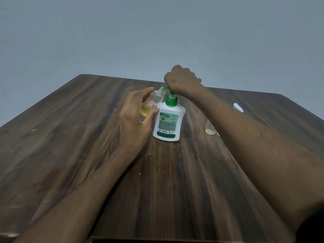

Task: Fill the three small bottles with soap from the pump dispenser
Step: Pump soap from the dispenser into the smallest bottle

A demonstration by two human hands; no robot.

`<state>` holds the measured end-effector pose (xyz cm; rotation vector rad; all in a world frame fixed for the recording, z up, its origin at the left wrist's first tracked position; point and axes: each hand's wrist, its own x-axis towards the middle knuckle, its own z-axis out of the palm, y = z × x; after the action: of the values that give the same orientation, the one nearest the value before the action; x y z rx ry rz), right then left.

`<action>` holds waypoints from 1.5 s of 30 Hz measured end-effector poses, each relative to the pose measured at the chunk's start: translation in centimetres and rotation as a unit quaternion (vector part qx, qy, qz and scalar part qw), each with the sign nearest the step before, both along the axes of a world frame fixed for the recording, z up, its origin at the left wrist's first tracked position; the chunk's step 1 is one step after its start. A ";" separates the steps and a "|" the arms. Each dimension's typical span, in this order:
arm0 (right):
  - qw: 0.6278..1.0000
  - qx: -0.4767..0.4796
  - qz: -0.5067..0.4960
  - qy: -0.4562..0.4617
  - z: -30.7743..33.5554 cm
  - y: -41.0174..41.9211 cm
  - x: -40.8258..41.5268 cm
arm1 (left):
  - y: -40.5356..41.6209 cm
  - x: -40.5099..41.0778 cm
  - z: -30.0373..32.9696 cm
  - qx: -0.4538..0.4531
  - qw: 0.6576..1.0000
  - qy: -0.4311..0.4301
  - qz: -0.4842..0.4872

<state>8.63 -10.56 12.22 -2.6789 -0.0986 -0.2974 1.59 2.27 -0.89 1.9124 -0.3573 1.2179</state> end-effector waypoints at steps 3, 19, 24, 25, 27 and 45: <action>1.000 0.003 -0.002 0.010 -0.3 0.1 0.0 | 0.2 0.3 -0.1 -0.002 1.000 0.001 0.008; 1.000 -0.016 -0.003 0.001 -0.3 0.2 0.0 | 0.3 0.0 0.2 -0.017 1.000 -0.007 0.006; 1.000 -0.020 -0.006 0.002 -0.1 0.2 0.0 | 0.4 0.1 0.2 -0.018 1.000 -0.007 0.000; 1.000 -0.017 -0.007 0.008 -0.2 0.1 0.0 | 0.4 0.1 0.1 -0.017 1.000 -0.006 0.000; 1.000 -0.023 -0.004 -0.006 0.0 0.2 0.1 | 0.3 0.0 0.2 -0.016 1.000 -0.008 0.003; 1.000 -0.026 0.000 -0.002 -0.1 0.3 0.2 | 0.4 0.4 0.0 -0.022 1.000 -0.003 -0.002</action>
<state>8.81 -10.26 12.14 -2.7298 -0.1089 -0.3047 2.01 2.72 -0.92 1.8703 -0.3348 1.2199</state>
